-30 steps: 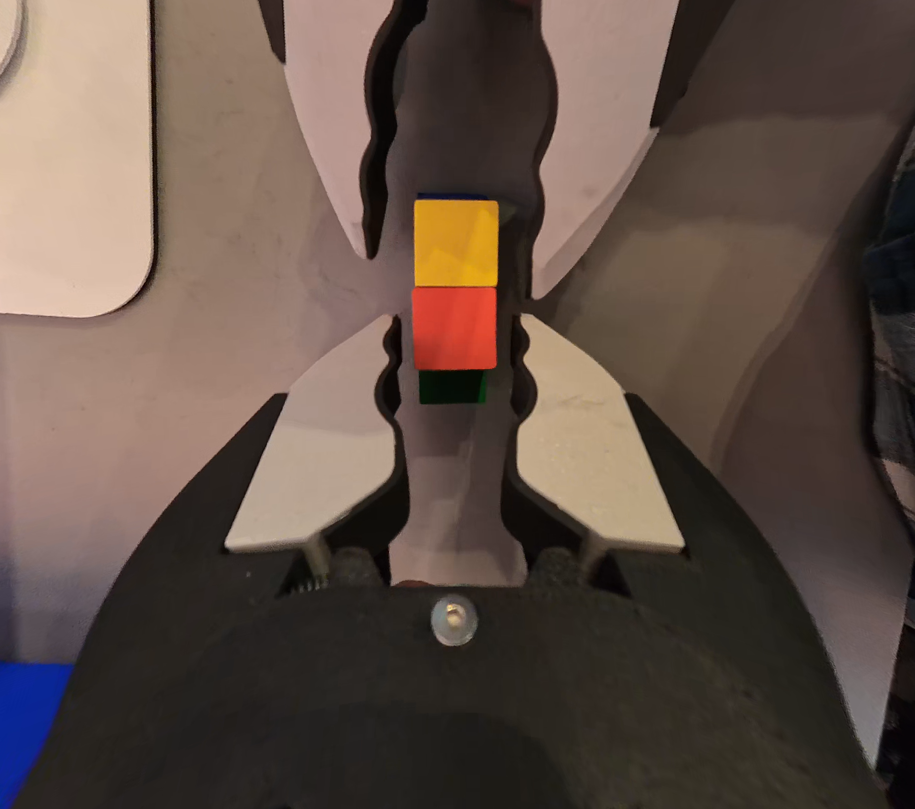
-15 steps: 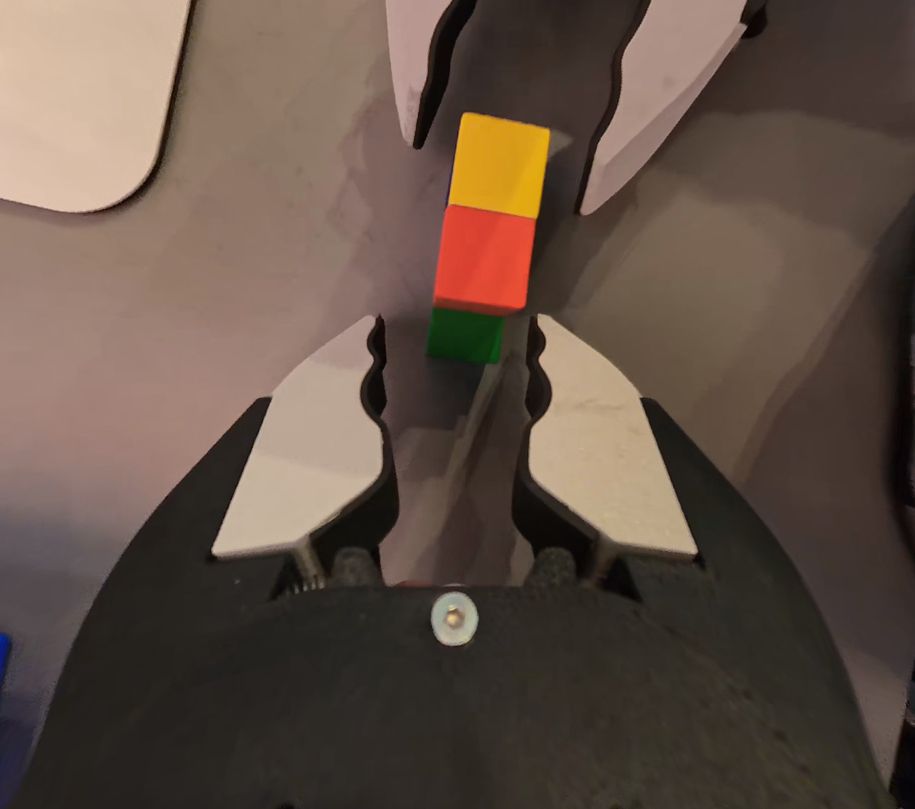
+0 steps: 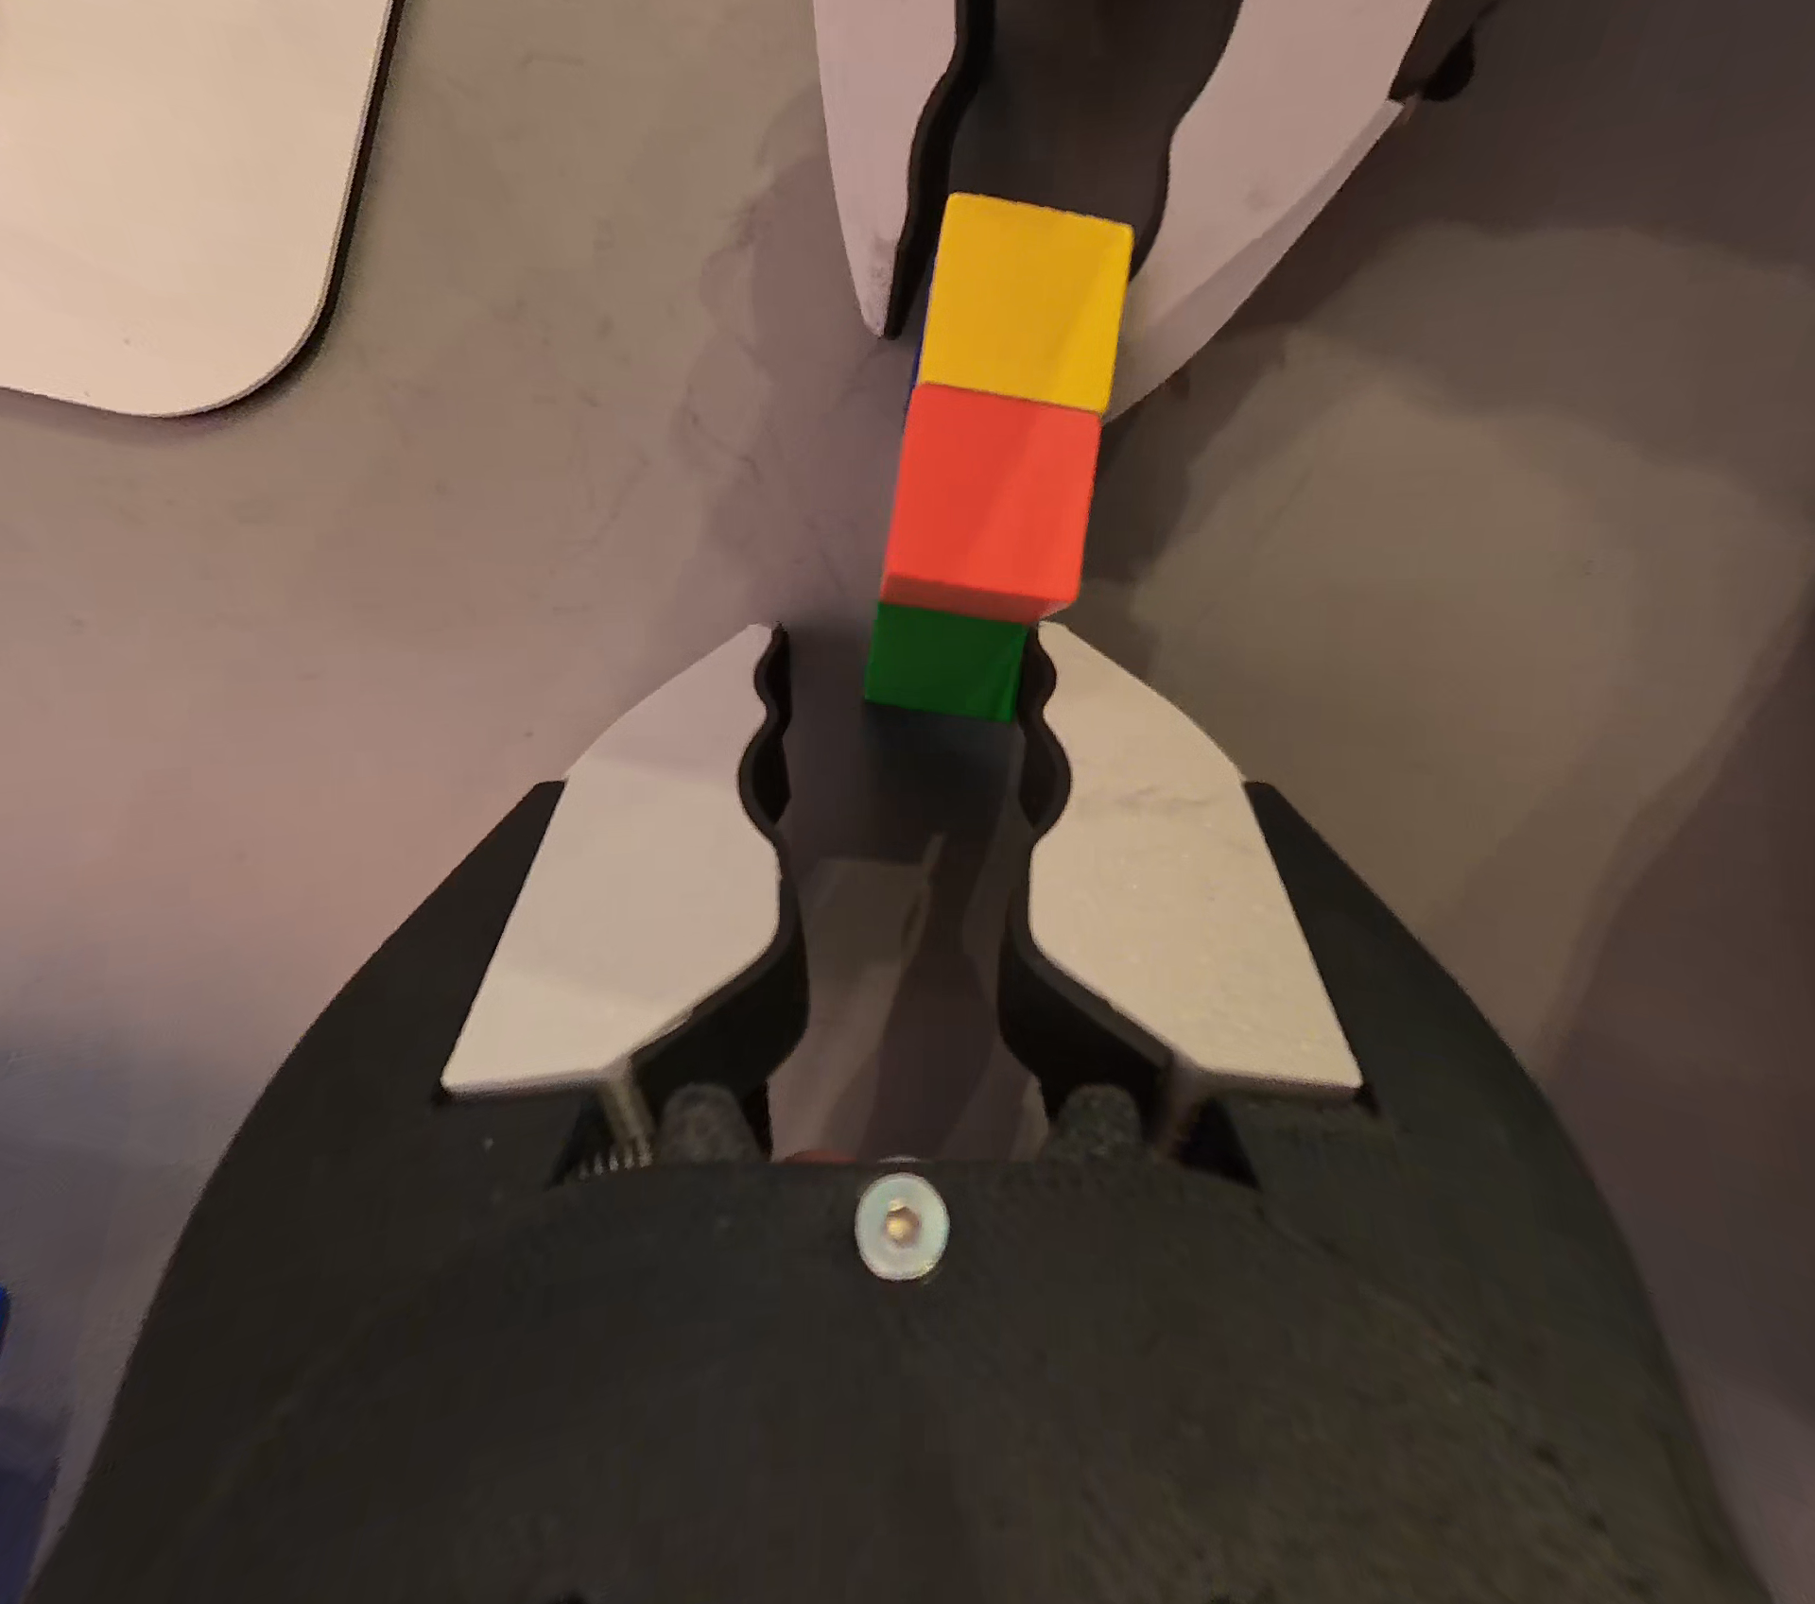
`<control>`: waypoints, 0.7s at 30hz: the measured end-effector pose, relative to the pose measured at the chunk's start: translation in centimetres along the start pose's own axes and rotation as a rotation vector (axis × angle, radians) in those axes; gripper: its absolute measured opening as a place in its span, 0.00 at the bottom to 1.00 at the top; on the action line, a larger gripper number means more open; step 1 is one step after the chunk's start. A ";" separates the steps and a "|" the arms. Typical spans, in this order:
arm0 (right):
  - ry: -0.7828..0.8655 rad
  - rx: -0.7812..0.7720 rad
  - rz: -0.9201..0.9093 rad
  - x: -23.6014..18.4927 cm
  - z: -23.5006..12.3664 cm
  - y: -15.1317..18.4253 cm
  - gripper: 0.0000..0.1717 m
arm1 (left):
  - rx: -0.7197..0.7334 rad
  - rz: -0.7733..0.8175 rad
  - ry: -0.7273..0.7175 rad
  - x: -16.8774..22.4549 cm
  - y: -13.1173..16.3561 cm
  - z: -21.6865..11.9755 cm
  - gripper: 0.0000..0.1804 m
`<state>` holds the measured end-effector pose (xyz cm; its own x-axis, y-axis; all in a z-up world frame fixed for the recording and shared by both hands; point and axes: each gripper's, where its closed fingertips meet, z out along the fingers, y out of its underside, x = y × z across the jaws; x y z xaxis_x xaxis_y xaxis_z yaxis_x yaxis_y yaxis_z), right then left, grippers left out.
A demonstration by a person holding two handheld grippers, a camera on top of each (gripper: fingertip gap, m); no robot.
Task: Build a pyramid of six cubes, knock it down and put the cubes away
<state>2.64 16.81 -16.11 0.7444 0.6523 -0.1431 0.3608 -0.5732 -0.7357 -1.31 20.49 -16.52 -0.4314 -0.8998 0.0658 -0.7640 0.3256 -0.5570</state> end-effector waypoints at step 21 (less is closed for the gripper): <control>0.016 -0.005 -0.013 0.2 -0.1 0.5 0.22 | 0.006 0.020 -0.001 0.4 -0.1 0.4 0.18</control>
<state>3.02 16.67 -16.43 0.7484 0.6517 -0.1232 0.3730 -0.5672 -0.7343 -1.17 19.98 -16.79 -0.4457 -0.8936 0.0535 -0.7526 0.3417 -0.5629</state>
